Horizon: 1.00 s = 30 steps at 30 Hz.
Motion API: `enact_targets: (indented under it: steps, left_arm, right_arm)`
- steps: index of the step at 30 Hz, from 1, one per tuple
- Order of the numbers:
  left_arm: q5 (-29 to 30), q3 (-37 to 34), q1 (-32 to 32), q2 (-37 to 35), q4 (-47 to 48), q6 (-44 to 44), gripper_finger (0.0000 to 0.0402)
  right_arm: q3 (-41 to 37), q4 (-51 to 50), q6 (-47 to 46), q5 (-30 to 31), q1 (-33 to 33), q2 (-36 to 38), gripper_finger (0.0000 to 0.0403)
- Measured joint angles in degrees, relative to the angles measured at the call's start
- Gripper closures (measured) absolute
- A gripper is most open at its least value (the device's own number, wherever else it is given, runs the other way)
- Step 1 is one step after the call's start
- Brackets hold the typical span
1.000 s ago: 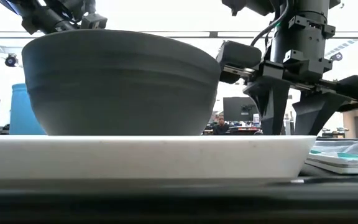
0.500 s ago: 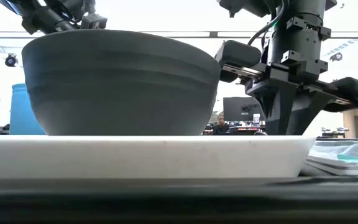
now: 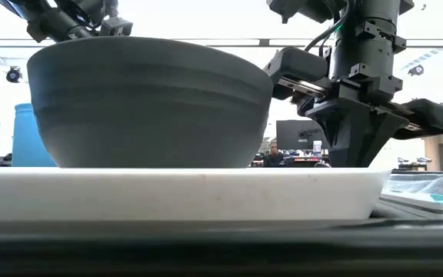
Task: Set up tray
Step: Put the white fork on the gray napkin to the right side of the white plate
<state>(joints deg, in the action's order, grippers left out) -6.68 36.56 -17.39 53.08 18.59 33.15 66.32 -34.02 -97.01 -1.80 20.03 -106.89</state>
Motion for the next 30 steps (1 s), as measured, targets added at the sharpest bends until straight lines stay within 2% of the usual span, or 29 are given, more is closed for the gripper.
enact_targets:
  steps: [13,24,30]
  left_arm:
    - [0.0,0.0,0.0,0.0,0.0,0.0,0.0282]
    - [0.0,0.0,0.0,0.0,0.0,0.0,0.0282]
    - [0.0,0.0,0.0,0.0,0.0,0.0,0.0282]
  right_arm:
    - [0.0,-0.2,12.1,1.7,-1.7,0.0,0.0394]
    - [0.0,0.2,12.6,-3.5,-2.4,0.3,0.0394]
    - [0.8,-0.1,10.9,-3.3,-2.4,0.7,0.0394]
